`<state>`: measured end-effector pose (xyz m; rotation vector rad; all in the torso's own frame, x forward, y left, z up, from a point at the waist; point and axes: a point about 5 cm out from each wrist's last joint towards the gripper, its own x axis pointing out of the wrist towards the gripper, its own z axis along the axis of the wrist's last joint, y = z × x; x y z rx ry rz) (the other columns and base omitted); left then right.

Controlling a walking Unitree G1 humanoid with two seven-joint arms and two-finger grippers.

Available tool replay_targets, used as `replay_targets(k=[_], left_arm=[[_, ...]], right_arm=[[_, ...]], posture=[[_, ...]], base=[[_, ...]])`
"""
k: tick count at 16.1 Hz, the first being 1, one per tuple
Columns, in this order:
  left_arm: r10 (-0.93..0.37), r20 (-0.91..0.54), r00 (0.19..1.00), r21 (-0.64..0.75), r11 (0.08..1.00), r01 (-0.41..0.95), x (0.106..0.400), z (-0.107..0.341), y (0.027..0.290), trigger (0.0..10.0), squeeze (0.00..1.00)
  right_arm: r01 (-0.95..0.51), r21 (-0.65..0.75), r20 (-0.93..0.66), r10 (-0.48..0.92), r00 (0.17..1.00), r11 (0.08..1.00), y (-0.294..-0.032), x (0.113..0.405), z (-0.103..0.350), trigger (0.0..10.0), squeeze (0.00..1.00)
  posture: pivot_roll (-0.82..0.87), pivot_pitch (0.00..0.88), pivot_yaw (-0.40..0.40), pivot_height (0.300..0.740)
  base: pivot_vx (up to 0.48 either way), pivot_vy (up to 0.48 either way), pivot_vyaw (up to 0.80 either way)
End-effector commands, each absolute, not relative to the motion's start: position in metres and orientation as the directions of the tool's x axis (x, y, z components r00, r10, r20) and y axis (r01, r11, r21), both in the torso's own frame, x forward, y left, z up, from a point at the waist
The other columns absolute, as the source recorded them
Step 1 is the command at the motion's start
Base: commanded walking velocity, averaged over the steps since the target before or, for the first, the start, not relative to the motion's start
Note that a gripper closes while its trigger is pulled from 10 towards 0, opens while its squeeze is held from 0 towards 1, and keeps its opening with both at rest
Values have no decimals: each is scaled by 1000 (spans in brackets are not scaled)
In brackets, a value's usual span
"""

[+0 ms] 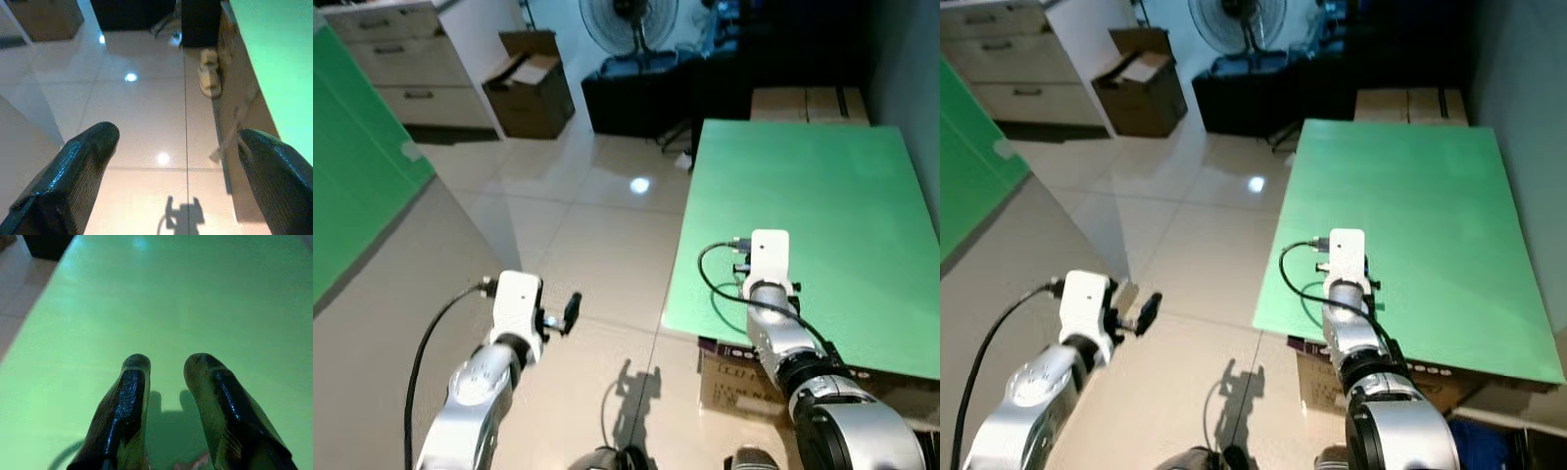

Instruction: Hang keys on a hook

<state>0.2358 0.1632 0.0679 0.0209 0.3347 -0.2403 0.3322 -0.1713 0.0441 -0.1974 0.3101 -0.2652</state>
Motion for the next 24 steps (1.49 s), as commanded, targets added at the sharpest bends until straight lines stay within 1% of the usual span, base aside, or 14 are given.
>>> replay_targets(k=[1, 4, 8, 10, 17, 18, 24], left_arm=[[-224, -327, 918, -7, 972, 235, 233, 74, 168, 10000, 0], [-211, -364, 907, 5, 973, 229, 218, 78, 175, 10000, 0], [-203, -389, 899, 10, 974, 224, 207, 81, 180, 10000, 0], [-202, -399, 894, 8, 975, 223, 203, 83, 178, 10000, 0], [-195, -407, 892, 2, 977, 214, 200, 85, 179, 10000, 0], [-197, -410, 891, 1, 976, 216, 199, 85, 178, 10000, 0], [-201, -415, 887, 2, 975, 221, 199, 85, 177, 10000, 0]], right_arm=[[224, -214, -277, -279, 920, 951, -165, 332, 43, 10000, 0], [220, -205, -309, -276, 910, 954, -163, 324, 32, 10000, 0], [219, -195, -330, -274, 903, 956, -161, 320, 27, 10000, 0], [208, -192, -345, -265, 900, 959, -155, 317, 23, 10000, 0], [195, -190, -384, -255, 887, 962, -144, 304, 8, 10000, 0], [204, -190, -384, -264, 885, 960, -144, 302, 7, 0, 0], [213, -195, -367, -272, 889, 958, -147, 301, 8, 0, 0]], posture=[[-34, 166, 224, 740], [1, 216, 239, 740], [15, 252, 241, 740], [16, 250, 232, 740], [14, 250, 223, 740], [12, 250, 225, 740], [8, 254, 227, 740]], base=[[0, 0, 0], [0, 0, 0], [0, 0, 0], [0, 0, 0], [0, 0, 0], [0, 0, 0], [0, 0, 0]])
